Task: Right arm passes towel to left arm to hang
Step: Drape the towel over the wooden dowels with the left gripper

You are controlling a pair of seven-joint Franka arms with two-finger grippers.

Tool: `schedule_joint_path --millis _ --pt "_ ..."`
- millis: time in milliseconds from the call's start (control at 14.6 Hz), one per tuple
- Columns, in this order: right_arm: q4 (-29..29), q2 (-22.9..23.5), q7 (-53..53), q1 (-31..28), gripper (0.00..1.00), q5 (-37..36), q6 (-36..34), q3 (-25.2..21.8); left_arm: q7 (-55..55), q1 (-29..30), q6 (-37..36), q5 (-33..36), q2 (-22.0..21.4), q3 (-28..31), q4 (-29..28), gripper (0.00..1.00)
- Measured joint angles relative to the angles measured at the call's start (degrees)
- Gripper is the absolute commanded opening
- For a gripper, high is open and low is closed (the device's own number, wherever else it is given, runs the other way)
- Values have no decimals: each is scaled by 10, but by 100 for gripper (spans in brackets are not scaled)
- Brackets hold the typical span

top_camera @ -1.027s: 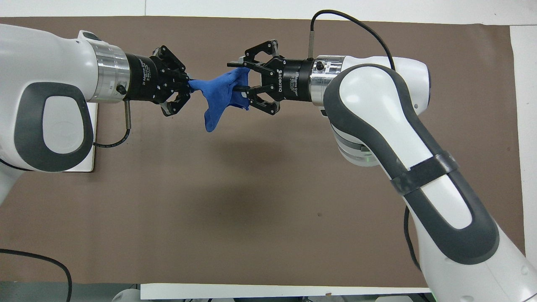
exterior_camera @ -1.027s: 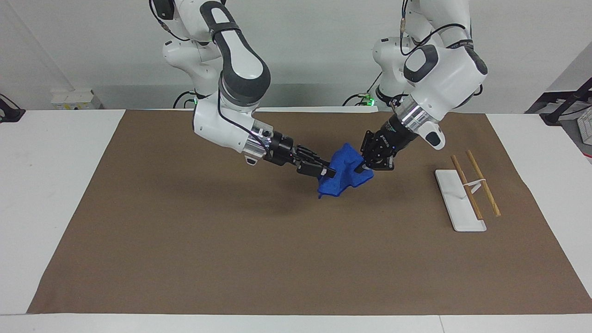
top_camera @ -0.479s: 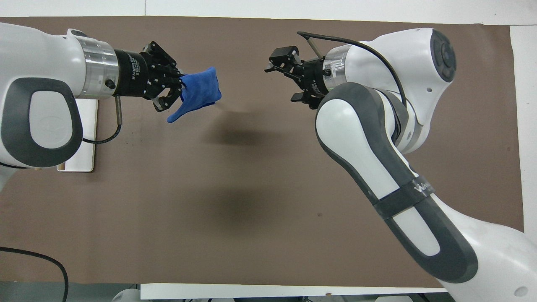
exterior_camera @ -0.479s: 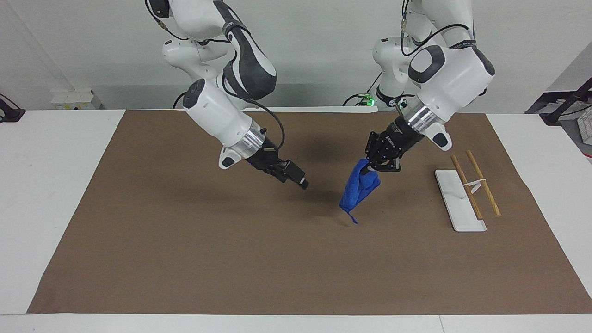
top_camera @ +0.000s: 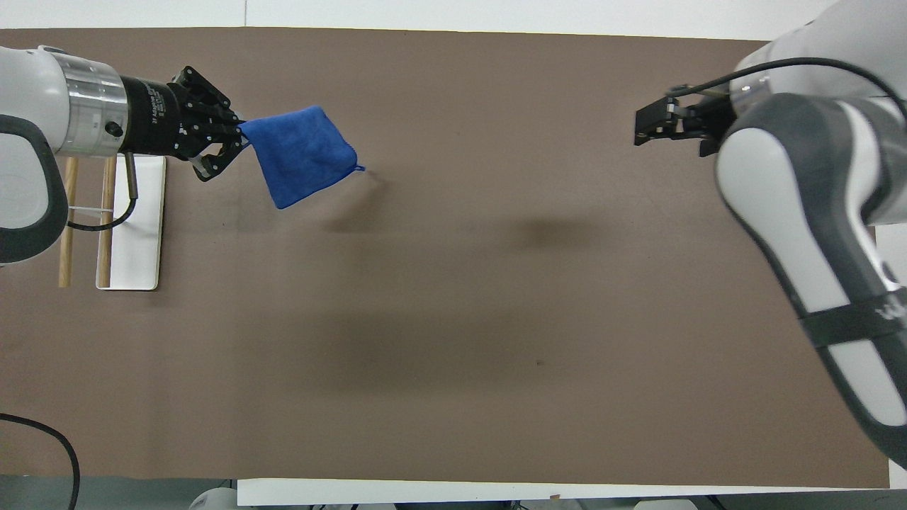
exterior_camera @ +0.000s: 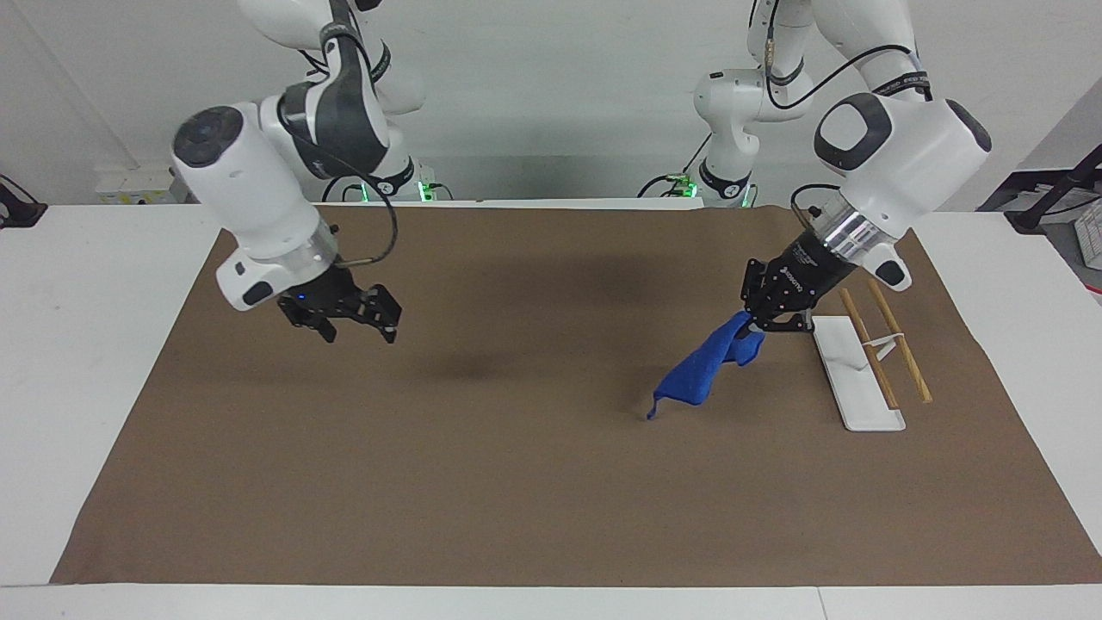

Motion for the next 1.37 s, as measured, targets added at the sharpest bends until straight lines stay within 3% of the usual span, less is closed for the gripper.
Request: schedule_joint_path --millis 205,548,959,1370 --pt "52 -42 -24 -12 100 -71 -116 0 3 8 -83 1 -15 59 -12 0" --pt "82 -82 -35 -40 100 -80 -224 0 121 25 -173 35 -34 171 -12 0" --pt "77 -82 -49 -81 100 -78 -241 3 310 40 -175 65 -38 238 -12 0" --pt "67 -93 -49 -84 100 -78 -241 15 508 52 -113 72 -39 261 -9 0"
